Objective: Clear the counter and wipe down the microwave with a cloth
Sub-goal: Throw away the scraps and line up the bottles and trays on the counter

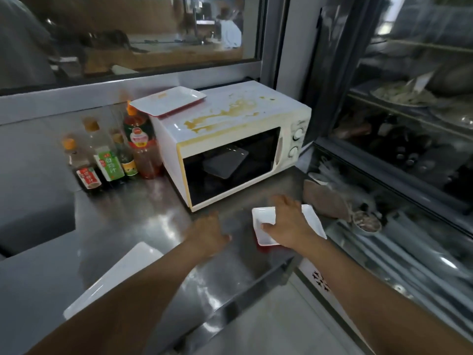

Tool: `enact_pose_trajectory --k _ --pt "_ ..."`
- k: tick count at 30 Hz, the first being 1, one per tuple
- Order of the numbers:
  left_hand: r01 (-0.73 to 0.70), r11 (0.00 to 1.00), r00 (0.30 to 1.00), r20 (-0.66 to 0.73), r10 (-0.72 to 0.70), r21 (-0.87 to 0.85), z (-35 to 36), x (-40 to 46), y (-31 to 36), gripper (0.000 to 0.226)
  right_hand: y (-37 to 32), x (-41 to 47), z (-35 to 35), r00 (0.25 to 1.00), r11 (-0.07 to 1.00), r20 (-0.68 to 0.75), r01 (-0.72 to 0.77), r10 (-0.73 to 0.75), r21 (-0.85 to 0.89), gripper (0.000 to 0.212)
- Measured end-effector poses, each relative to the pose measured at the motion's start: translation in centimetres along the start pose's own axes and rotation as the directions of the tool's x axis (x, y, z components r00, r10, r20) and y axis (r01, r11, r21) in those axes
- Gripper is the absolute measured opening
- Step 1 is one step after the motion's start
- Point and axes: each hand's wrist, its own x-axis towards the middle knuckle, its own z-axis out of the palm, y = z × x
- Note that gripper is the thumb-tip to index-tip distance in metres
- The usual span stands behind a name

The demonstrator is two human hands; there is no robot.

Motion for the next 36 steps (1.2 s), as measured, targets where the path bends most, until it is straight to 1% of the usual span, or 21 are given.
enact_pose_trajectory --k 4,7,10,13,18,20,22,24,25,27,30,32,34,36 --pt "-0.064 0.998 0.998 0.022 0.064 -0.001 1.7 2.3 2.4 0.067 3.6 0.2 -0.4 0.992 0.992 -0.002 -0.122 0.122 -0.003 0.066" --pt "-0.105 0.994 0.993 0.046 0.104 0.011 2.8 4.5 3.6 0.066 5.9 0.2 -0.5 0.976 0.977 -0.011 -0.215 0.215 0.009 0.069" --pt "-0.123 0.992 0.989 0.083 0.125 -0.028 4.1 6.5 4.4 0.060 8.4 0.3 0.0 0.964 0.963 -0.012 -0.267 0.267 -0.028 0.071" --pt "-0.122 0.991 0.984 0.127 0.127 -0.052 5.5 7.7 4.9 0.057 10.0 0.8 0.5 0.955 0.955 -0.011 -0.295 0.295 -0.038 0.067" --pt "-0.054 0.996 0.984 0.166 0.066 -0.073 7.8 9.4 4.9 0.051 12.4 2.7 2.0 0.931 0.931 0.002 -0.364 0.364 0.027 0.068" --pt "-0.030 0.998 0.986 0.160 0.039 -0.060 8.6 10.2 5.0 0.048 13.4 3.8 2.8 0.927 0.925 0.019 -0.376 0.375 0.052 0.073" --pt "0.017 0.997 0.990 0.138 -0.007 -0.073 9.4 11.0 5.2 0.045 14.3 4.8 3.4 0.915 0.914 0.026 -0.403 0.402 0.044 0.070" --pt "0.083 0.990 0.990 0.119 -0.069 -0.113 10.3 11.8 5.5 0.043 15.4 5.8 4.0 0.910 0.907 0.016 -0.415 0.415 0.076 0.084" --pt "0.107 0.986 0.990 0.110 -0.093 -0.129 10.8 12.2 5.6 0.042 15.9 6.3 4.1 0.900 0.893 0.036 -0.435 0.434 0.116 0.087" --pt "0.126 0.981 0.990 0.085 -0.114 -0.151 11.8 12.8 5.8 0.036 16.8 7.0 4.4 0.889 0.876 0.075 -0.459 0.453 0.151 0.072" --pt "0.144 0.970 0.989 0.039 -0.139 -0.193 13.0 13.3 5.9 0.029 18.0 7.9 5.1 0.890 0.878 0.066 -0.455 0.450 0.151 0.053" --pt "0.170 0.958 0.985 0.014 -0.172 -0.233 13.6 13.5 6.1 0.026 18.3 8.4 5.6 0.890 0.881 0.077 -0.455 0.449 0.128 0.047" --pt "0.208 0.944 0.977 -0.001 -0.215 -0.256 14.0 13.7 6.2 0.025 18.5 8.6 6.0 0.894 0.890 0.084 -0.448 0.441 0.091 0.047" --pt "0.243 0.930 0.966 -0.016 -0.257 -0.277 14.2 13.7 6.2 0.023 18.8 8.7 6.1 0.896 0.889 0.089 -0.444 0.436 0.112 0.046"
